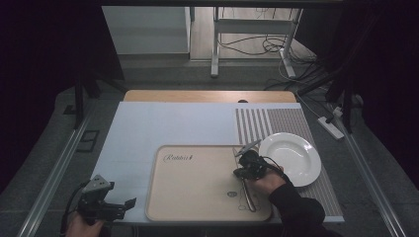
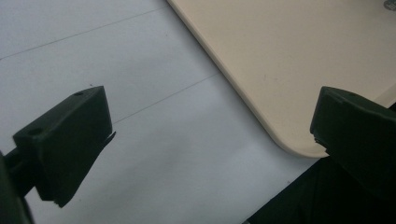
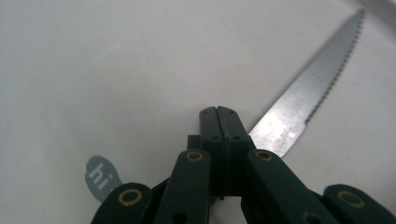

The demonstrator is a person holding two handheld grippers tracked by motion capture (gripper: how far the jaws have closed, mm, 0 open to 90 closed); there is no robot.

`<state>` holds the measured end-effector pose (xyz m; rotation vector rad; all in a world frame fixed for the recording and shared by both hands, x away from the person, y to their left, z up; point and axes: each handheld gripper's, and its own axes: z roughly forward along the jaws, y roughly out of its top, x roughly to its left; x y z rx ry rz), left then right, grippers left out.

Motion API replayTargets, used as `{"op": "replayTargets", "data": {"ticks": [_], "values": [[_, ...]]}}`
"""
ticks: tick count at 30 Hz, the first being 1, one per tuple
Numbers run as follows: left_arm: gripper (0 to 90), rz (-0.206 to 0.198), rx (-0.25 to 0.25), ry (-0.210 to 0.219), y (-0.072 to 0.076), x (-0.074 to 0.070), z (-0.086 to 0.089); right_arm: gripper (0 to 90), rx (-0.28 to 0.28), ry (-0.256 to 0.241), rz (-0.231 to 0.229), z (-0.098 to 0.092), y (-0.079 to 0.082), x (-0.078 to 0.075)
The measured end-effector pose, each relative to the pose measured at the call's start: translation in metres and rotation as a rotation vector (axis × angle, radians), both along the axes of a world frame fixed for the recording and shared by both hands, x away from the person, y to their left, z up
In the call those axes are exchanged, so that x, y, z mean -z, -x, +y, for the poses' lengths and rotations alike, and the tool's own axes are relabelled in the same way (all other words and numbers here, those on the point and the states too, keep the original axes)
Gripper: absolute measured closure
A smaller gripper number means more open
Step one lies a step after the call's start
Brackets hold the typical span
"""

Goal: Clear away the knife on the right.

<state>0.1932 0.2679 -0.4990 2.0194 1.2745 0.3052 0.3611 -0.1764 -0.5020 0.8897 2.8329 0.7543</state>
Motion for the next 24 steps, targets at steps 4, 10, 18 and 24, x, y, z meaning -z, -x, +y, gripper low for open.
{"op": "replayTargets", "data": {"ticks": [4,10,18,24], "values": [[0.0,0.0,0.001,-0.003,0.0,0.0,0.0,89.9,0.017,0.005,-0.005,-0.009,0.004,-0.001],[0.0,0.001,0.001,-0.003,0.0,0.0,0.0,89.9,0.031,0.003,-0.003,-0.022,0.01,-0.001],[0.0,0.001,0.002,-0.003,0.0,0.0,0.0,89.9,0.061,-0.019,0.009,-0.039,0.013,-0.001],[0.0,0.001,0.002,-0.002,0.0,0.0,0.0,89.9,0.074,-0.021,0.005,-0.048,0.014,-0.002]]}}
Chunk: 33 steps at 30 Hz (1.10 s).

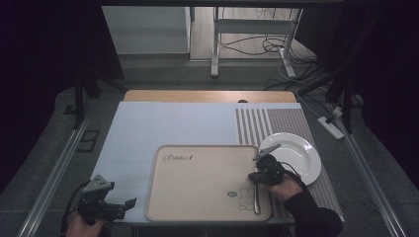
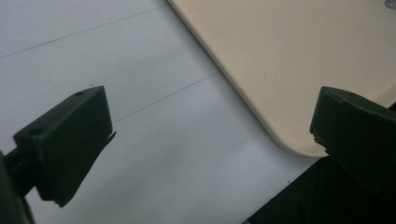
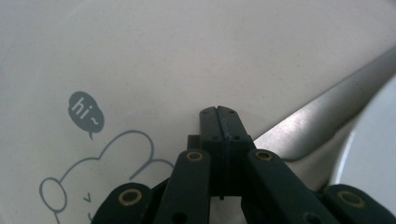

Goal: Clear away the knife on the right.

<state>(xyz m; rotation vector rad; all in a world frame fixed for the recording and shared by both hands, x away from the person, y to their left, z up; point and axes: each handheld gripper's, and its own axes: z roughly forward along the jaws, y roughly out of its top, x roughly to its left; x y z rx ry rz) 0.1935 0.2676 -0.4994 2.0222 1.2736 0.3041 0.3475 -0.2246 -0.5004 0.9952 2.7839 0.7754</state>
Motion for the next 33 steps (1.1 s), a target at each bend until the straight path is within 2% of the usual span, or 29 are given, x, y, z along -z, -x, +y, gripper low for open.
{"op": "replayTargets", "data": {"ticks": [8,19,33], "values": [[0.0,0.001,-0.001,0.002,0.0,0.0,0.0,89.9,0.017,-0.017,0.003,-0.011,0.0,0.0],[0.0,-0.004,-0.002,0.018,0.0,0.0,0.002,89.1,0.018,-0.008,-0.015,-0.009,0.002,0.0],[0.0,-0.012,0.002,0.025,0.003,-0.001,0.005,72.6,0.015,-0.058,-0.091,-0.004,0.009,-0.012]]}}
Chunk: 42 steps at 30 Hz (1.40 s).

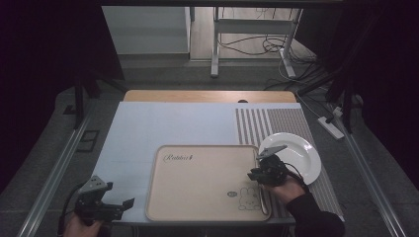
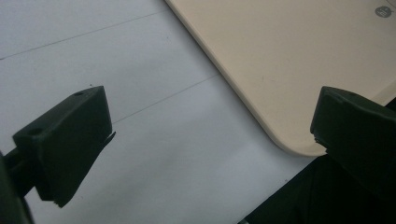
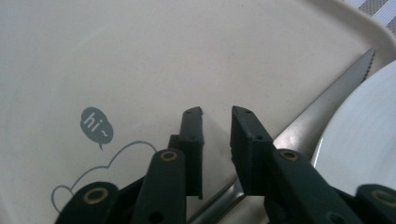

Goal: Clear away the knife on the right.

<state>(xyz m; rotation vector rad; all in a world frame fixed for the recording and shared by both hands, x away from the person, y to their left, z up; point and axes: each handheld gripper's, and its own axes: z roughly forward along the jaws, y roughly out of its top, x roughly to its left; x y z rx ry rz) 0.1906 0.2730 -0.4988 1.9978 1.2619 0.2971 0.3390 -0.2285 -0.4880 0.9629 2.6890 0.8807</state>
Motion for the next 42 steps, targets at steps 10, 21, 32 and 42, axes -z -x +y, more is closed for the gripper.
{"op": "replayTargets", "data": {"ticks": [10,21,32,42], "values": [[0.0,0.004,0.012,0.004,0.0,0.001,0.0,56.1,0.002,-0.036,-0.031,0.004,0.007,-0.008],[0.0,0.009,0.011,0.0,0.0,0.001,-0.001,33.4,0.02,-0.067,-0.066,0.001,0.015,-0.014],[0.0,0.013,0.014,-0.007,0.0,0.001,-0.001,7.2,0.04,-0.078,-0.089,-0.004,0.02,-0.011],[0.1,0.014,0.014,-0.005,0.0,0.001,-0.001,0.0,0.079,-0.046,-0.143,-0.013,0.027,-0.009]]}}
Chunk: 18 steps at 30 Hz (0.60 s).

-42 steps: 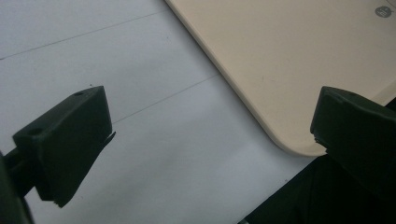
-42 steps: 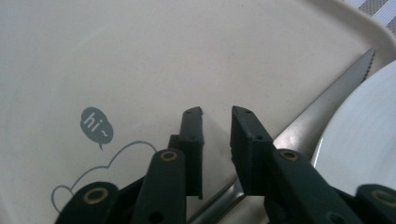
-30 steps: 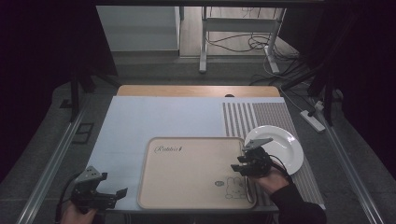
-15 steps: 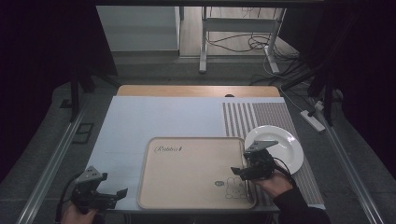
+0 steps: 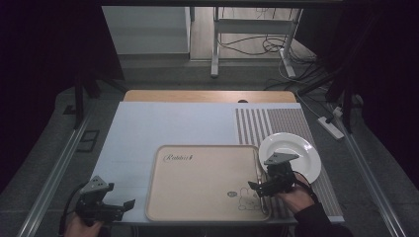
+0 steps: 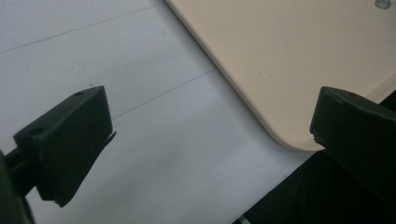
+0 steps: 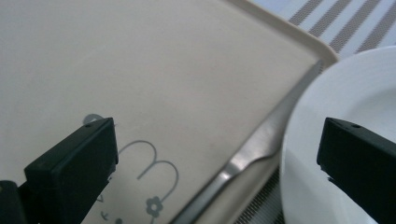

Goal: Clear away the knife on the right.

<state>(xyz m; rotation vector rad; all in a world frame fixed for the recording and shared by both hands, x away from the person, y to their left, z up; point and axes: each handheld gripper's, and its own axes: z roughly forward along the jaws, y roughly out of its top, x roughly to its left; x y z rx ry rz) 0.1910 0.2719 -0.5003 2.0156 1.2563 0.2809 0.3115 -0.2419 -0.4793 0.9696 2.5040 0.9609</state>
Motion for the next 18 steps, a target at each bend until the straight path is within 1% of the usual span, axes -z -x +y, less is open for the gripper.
{"op": "replayTargets", "data": {"ticks": [4,9,18], "values": [[0.1,0.001,-0.001,0.001,0.0,0.0,0.0,0.0,0.012,-0.001,-0.001,-0.007,0.003,0.0],[0.1,0.001,-0.001,0.002,0.0,0.0,0.0,0.0,0.035,-0.021,-0.008,-0.016,0.008,-0.001],[0.1,0.001,-0.002,0.004,0.0,0.0,0.0,0.0,0.095,-0.048,-0.015,-0.035,0.018,-0.002]]}}
